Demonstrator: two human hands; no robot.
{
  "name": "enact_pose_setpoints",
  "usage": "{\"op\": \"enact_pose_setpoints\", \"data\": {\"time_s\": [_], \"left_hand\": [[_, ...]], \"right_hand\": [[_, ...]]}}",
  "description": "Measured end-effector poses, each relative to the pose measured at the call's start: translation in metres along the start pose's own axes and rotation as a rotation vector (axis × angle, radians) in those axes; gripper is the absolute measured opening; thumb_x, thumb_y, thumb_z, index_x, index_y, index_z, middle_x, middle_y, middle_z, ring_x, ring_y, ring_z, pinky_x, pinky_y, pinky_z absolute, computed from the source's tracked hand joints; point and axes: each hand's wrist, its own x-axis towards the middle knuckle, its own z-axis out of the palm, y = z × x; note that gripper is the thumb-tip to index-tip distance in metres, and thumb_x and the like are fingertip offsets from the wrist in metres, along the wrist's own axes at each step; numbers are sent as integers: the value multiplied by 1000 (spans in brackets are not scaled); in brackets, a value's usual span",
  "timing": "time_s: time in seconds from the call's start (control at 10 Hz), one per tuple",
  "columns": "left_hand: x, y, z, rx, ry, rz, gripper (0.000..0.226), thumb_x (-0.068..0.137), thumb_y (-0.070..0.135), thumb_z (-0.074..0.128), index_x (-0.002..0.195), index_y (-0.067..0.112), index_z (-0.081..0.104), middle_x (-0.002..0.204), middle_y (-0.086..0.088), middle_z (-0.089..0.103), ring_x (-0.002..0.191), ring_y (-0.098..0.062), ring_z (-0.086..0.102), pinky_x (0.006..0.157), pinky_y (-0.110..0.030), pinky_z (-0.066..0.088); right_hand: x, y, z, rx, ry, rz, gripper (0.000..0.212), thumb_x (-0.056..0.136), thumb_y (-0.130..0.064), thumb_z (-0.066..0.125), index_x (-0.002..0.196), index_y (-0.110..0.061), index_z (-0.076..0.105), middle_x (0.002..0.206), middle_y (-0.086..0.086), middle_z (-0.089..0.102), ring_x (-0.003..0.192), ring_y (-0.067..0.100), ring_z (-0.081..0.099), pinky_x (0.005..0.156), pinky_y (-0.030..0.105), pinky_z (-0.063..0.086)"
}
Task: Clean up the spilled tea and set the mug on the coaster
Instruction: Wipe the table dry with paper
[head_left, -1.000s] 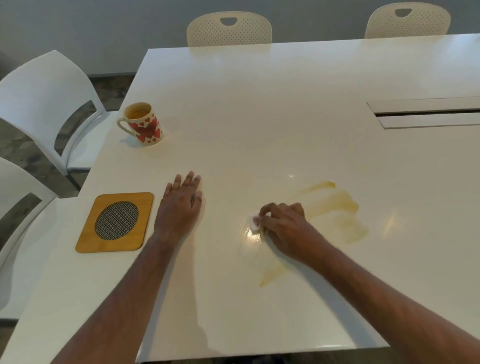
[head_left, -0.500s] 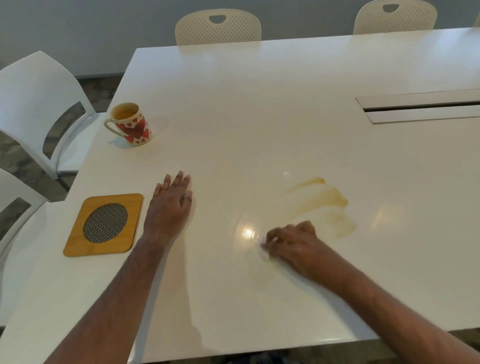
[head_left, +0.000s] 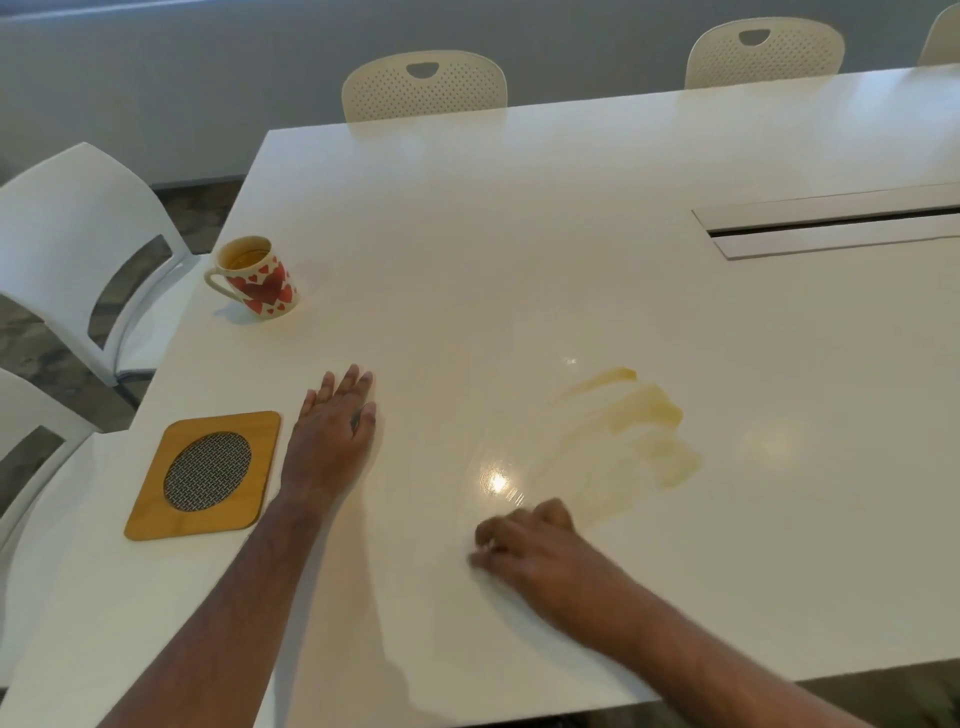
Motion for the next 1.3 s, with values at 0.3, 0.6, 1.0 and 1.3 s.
{"op": "enact_pose_setpoints", "data": {"time_s": [0.3, 0.6, 1.0, 1.3], "left_hand": [[1, 0, 0, -7, 2, -3, 51, 110, 31, 40, 161, 27, 37, 170, 6, 28, 160, -18, 15, 130, -41, 10], [1, 1, 1, 9, -7, -3, 51, 110, 31, 39, 161, 25, 36, 170, 5, 27, 160, -18, 15, 129, -40, 9], [2, -4, 4, 14, -10, 3, 51, 110, 31, 39, 161, 25, 35, 170, 6, 26, 160, -18, 15, 129, -40, 8], [2, -2, 3, 8, -10, 5, 52, 110, 31, 39, 161, 25, 35, 170, 6, 26, 160, -17, 14, 129, -40, 8]], "right_hand": [[-46, 54, -30, -55, 28, 77, 23, 105, -32, 53, 121, -43, 66, 126, -25, 59, 113, 2, 54, 88, 35, 26], [-54, 117, -61, -61, 171, 555, 20, 97, -17, 68, 105, -34, 76, 107, -14, 63, 94, 8, 66, 83, 35, 28], [-49, 62, -30, -41, 75, 327, 32, 93, -19, 61, 118, -39, 67, 122, -15, 57, 104, 6, 59, 82, 32, 24], [-52, 180, -76, -215, 316, 875, 20, 93, -13, 70, 99, -30, 77, 103, -5, 66, 91, 22, 70, 78, 35, 23]]}}
